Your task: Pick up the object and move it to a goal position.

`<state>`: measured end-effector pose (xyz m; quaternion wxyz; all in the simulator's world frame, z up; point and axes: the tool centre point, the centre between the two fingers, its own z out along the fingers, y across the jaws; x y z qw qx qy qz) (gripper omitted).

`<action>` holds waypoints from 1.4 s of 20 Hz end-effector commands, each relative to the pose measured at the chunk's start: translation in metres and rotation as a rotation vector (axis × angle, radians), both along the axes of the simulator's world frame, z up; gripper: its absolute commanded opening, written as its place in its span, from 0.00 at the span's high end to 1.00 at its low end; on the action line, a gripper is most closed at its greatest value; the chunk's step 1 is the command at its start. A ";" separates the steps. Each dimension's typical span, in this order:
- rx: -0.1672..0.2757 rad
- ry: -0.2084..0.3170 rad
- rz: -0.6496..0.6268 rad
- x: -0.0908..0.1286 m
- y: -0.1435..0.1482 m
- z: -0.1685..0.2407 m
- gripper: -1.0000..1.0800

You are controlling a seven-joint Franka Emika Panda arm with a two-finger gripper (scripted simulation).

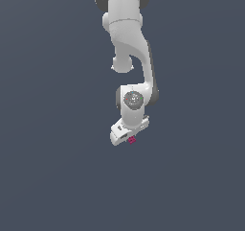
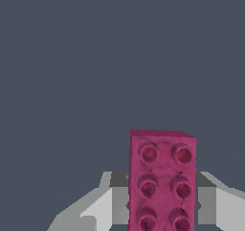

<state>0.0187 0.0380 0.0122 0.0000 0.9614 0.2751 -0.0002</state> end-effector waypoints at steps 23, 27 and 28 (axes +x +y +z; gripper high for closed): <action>0.000 0.000 0.000 -0.049 -0.045 0.016 1.00; 0.000 0.000 0.000 -0.076 -0.069 0.025 1.00; 0.000 0.000 0.000 -0.083 -0.076 0.028 1.00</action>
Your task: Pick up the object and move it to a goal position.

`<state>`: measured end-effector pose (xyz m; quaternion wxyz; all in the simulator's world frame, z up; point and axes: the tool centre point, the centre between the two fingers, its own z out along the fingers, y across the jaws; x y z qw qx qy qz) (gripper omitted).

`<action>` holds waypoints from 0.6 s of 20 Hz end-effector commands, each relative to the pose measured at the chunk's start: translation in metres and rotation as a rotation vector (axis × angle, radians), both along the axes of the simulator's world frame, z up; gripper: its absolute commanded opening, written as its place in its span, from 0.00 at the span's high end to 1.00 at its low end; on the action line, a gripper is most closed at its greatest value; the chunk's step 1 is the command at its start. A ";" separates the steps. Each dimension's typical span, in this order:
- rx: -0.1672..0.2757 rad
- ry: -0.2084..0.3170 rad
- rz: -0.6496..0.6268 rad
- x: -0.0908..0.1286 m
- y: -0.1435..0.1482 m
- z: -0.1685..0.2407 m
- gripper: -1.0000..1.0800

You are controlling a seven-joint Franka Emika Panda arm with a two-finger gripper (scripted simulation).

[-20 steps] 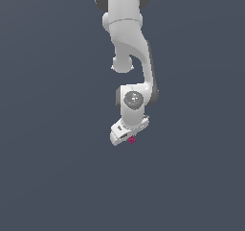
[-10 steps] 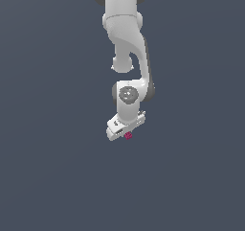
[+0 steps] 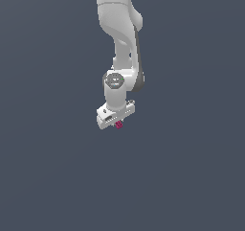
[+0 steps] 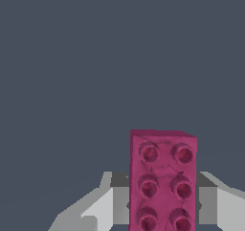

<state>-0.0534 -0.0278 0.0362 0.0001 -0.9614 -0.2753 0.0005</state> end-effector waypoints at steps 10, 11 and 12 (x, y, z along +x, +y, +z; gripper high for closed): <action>0.000 -0.001 -0.001 -0.069 -0.066 0.025 1.00; 0.000 -0.001 -0.001 -0.073 -0.070 0.026 1.00; 0.000 -0.001 -0.001 -0.077 -0.074 0.027 1.00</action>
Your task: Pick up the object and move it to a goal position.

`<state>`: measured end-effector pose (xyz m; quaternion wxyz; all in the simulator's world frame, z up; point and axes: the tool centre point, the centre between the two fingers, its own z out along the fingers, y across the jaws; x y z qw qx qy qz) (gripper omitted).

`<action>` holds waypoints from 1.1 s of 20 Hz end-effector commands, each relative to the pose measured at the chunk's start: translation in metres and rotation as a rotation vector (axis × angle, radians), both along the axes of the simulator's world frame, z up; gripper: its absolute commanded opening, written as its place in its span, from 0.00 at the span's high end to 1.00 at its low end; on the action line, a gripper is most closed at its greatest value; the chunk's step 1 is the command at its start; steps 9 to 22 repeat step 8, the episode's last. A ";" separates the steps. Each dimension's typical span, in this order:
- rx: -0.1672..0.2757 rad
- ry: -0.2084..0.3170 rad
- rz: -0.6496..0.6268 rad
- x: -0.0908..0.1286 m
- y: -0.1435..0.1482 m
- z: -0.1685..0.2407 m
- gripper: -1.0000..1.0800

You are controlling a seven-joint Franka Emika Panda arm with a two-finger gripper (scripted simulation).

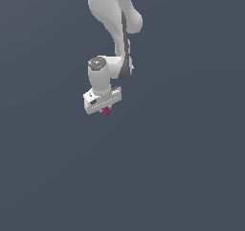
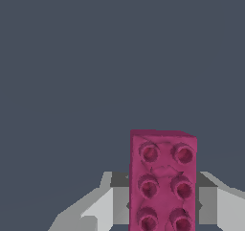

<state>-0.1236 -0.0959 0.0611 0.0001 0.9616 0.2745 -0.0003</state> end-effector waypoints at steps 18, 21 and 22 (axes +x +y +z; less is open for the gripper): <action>0.000 -0.001 0.001 -0.020 -0.021 0.008 1.00; 0.000 -0.001 0.001 -0.020 -0.021 0.008 1.00; 0.000 -0.001 0.001 -0.020 -0.021 0.008 1.00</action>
